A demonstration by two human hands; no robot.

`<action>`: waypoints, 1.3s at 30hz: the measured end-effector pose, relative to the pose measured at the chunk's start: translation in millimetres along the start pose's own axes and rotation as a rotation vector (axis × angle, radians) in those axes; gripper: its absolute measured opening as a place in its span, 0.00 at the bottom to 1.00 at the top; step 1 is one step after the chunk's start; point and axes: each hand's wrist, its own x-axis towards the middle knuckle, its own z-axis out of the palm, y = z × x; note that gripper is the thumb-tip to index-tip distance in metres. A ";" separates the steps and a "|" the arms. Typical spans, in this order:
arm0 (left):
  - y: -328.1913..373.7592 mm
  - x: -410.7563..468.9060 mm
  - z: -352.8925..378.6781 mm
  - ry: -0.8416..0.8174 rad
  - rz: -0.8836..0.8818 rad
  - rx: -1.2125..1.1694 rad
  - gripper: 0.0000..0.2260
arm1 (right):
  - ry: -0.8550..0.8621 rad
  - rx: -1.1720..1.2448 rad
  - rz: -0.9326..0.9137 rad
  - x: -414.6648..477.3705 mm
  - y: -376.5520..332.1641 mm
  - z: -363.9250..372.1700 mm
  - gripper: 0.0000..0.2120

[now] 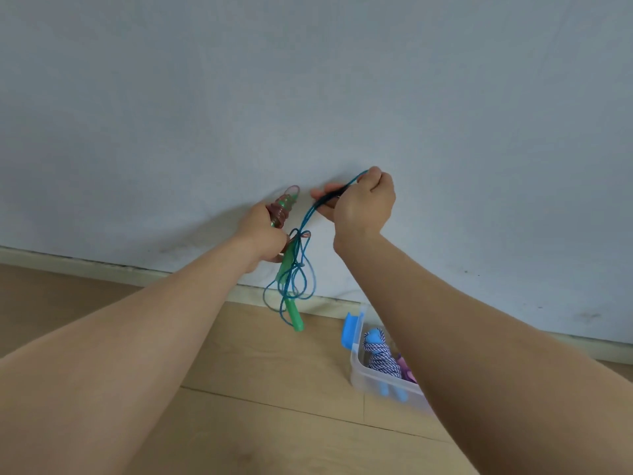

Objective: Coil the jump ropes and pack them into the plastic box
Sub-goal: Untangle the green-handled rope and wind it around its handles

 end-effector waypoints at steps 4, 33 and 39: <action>2.1 -1.6 0.4 -0.047 -0.052 -0.101 0.16 | -0.149 -0.487 -0.212 15.6 6.6 -12.6 0.10; 3.0 -8.4 14.9 0.063 0.266 0.326 0.24 | -0.529 -1.179 -0.259 46.4 24.1 -55.7 0.08; -1.4 -6.8 9.7 0.128 0.240 0.480 0.22 | -0.259 -1.232 -0.242 42.6 17.7 -55.9 0.13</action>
